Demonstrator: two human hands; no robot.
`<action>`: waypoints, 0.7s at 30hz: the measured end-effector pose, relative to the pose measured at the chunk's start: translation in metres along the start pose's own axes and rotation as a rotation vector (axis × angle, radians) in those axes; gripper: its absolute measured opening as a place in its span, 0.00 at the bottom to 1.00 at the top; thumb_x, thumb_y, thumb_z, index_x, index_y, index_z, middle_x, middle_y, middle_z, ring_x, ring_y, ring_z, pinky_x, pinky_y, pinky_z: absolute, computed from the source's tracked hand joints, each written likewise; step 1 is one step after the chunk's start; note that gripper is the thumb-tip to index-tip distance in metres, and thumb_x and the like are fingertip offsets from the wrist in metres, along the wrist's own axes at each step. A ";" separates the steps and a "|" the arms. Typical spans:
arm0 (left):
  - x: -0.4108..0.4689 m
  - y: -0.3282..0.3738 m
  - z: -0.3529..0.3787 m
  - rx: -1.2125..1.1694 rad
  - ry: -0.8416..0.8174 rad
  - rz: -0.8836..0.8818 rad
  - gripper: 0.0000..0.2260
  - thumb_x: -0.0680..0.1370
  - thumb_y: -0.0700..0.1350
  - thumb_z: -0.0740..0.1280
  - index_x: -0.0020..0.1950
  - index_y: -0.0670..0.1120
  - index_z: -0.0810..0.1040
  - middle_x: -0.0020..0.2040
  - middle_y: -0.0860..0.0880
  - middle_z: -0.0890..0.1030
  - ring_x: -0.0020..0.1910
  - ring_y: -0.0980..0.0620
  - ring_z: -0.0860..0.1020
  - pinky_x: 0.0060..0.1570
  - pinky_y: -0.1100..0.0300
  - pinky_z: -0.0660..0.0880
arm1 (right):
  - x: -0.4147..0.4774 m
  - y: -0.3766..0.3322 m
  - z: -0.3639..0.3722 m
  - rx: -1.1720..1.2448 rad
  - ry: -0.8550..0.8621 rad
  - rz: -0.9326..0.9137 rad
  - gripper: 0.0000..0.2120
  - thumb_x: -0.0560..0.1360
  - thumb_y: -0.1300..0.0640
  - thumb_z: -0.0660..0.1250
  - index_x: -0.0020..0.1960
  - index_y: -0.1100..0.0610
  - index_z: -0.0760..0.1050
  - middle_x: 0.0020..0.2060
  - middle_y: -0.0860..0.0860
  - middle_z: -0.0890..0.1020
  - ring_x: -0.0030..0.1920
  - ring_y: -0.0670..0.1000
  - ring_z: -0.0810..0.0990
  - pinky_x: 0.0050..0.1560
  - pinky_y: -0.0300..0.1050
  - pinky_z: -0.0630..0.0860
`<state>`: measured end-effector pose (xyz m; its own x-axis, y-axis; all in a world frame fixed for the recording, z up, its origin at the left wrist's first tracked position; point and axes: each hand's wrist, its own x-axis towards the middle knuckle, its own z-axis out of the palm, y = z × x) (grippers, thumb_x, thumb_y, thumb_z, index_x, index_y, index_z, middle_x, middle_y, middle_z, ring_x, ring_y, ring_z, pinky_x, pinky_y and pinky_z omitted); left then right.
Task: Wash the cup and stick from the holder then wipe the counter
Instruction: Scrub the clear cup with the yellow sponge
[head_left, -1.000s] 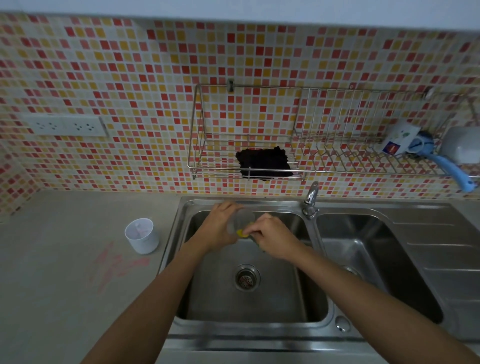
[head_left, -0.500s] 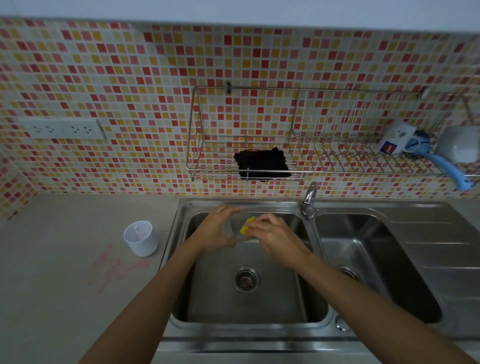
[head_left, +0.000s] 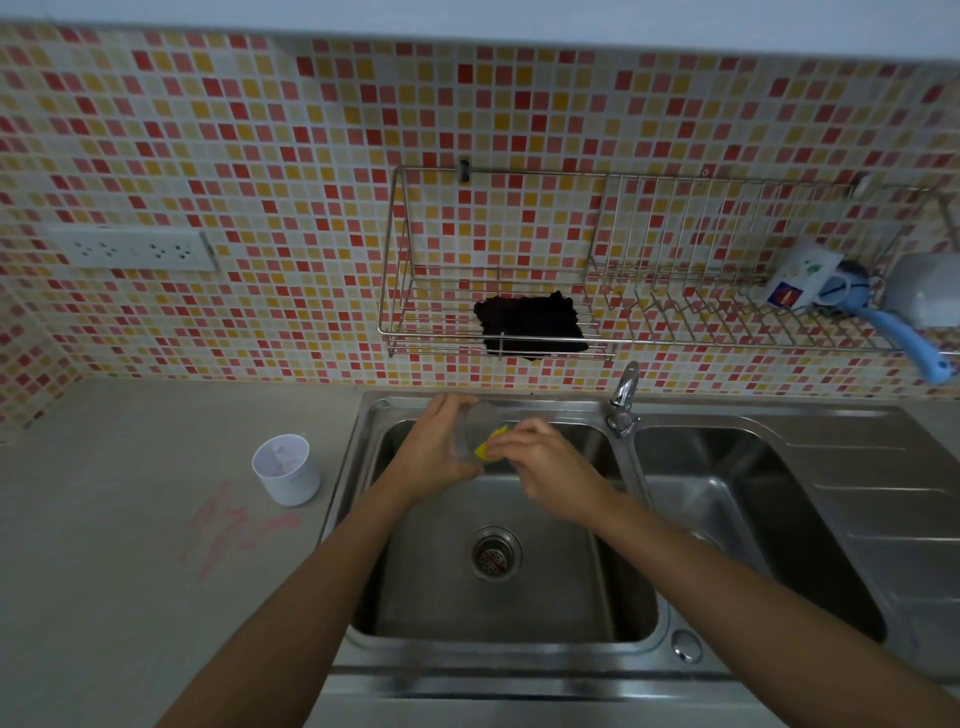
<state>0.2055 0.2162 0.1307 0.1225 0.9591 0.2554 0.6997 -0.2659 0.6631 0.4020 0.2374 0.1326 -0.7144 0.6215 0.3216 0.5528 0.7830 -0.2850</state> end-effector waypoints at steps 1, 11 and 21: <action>0.000 -0.003 -0.001 0.027 -0.013 0.024 0.35 0.63 0.44 0.79 0.67 0.45 0.69 0.63 0.49 0.71 0.61 0.55 0.70 0.59 0.61 0.71 | 0.001 -0.002 0.001 0.065 -0.051 0.044 0.17 0.75 0.67 0.67 0.61 0.54 0.79 0.57 0.47 0.82 0.55 0.51 0.73 0.57 0.34 0.68; -0.004 -0.008 -0.003 0.093 -0.052 0.074 0.35 0.63 0.43 0.78 0.68 0.48 0.70 0.63 0.49 0.75 0.60 0.56 0.71 0.58 0.63 0.67 | 0.007 0.010 -0.001 -0.258 0.003 -0.169 0.21 0.63 0.68 0.75 0.54 0.54 0.82 0.51 0.47 0.84 0.53 0.56 0.78 0.50 0.51 0.77; -0.007 -0.019 0.000 0.061 -0.032 0.029 0.35 0.63 0.44 0.78 0.68 0.47 0.71 0.63 0.49 0.75 0.62 0.54 0.72 0.60 0.64 0.66 | 0.009 0.007 0.018 -0.057 0.007 -0.053 0.20 0.66 0.70 0.73 0.55 0.56 0.82 0.51 0.48 0.84 0.48 0.54 0.77 0.48 0.45 0.79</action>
<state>0.1912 0.2145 0.1158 0.1655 0.9538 0.2505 0.7369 -0.2885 0.6114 0.3915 0.2478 0.1174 -0.7404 0.5790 0.3415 0.5380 0.8150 -0.2152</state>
